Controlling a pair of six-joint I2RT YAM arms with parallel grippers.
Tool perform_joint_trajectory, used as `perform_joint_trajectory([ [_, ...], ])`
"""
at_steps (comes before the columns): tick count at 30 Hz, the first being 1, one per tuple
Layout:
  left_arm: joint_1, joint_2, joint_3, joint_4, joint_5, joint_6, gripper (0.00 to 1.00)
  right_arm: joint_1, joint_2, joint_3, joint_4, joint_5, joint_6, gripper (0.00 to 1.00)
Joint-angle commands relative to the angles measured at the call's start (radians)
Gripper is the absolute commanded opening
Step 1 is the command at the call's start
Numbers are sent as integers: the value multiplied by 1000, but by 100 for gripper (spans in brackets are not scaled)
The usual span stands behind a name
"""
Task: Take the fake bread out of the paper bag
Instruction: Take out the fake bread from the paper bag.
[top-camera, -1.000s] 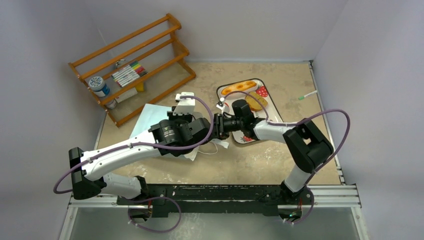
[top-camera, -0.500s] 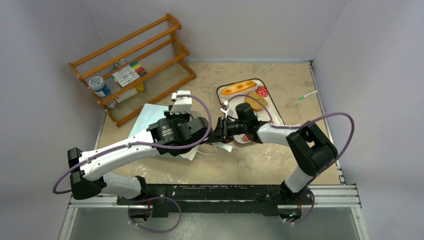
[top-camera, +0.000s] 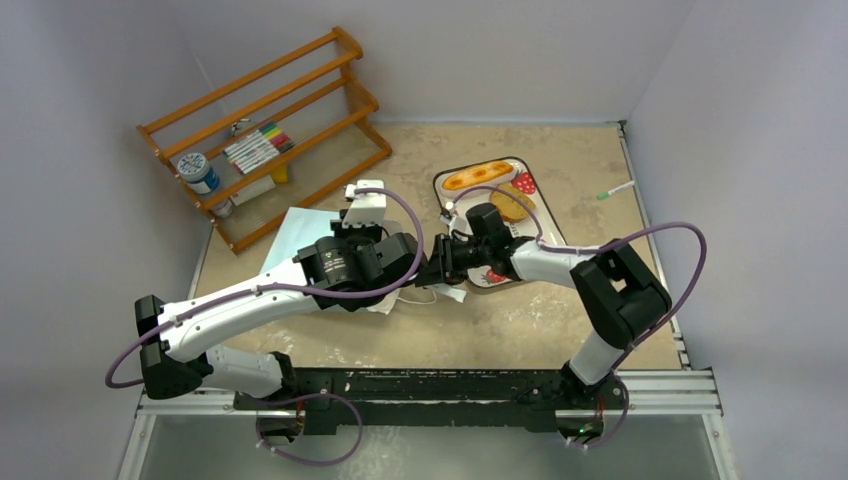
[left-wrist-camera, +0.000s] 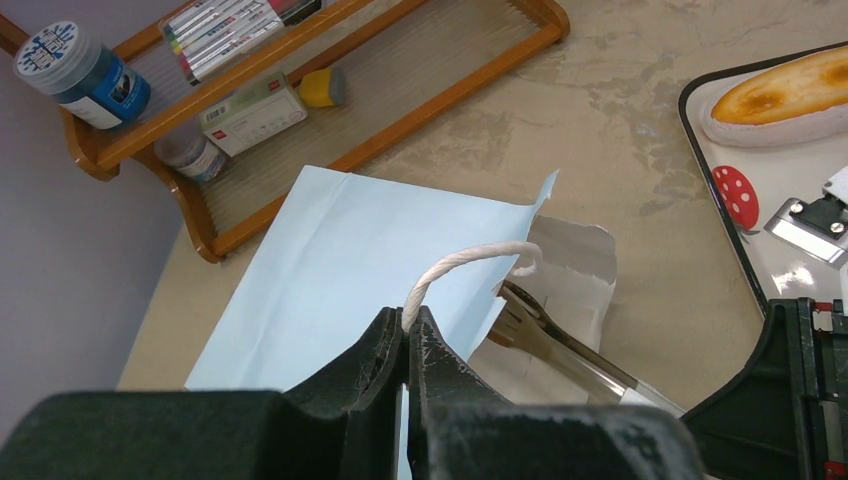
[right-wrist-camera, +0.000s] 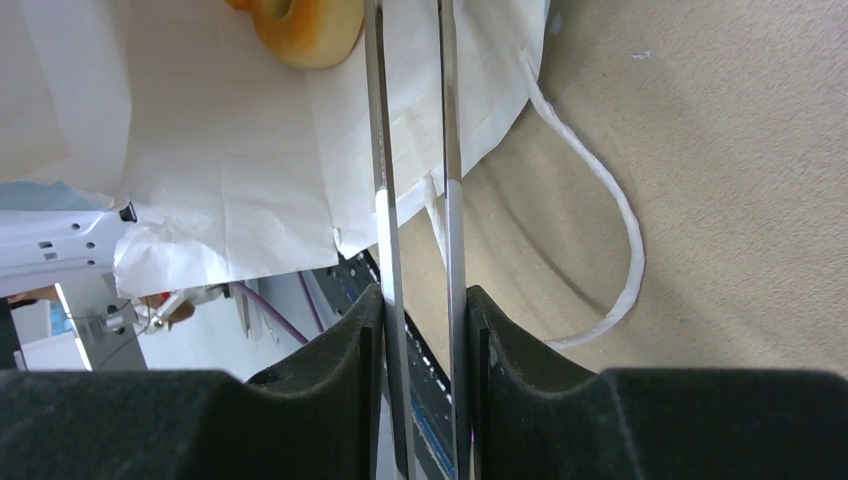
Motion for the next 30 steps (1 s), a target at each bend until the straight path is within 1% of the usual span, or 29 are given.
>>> perform_joint_trajectory([
  [1,-6,-21,18,56,-9,44,0,-2,27,47,-8,-40,-15,33],
  [6,-8,-21,-2,91,11,78,0,-2,62,64,27,-88,8,41],
  [9,-9,-22,-10,99,17,84,0,-2,75,70,48,-113,23,43],
  [16,-11,-26,-26,116,29,99,0,0,110,100,31,-117,19,44],
  [22,-12,-26,-34,134,40,111,0,13,170,169,-13,-128,-11,44],
  [25,-12,-27,-34,138,40,121,0,34,196,204,-31,-132,-21,44],
  [30,-12,-30,-34,139,32,135,0,94,205,202,-45,-131,-23,44],
])
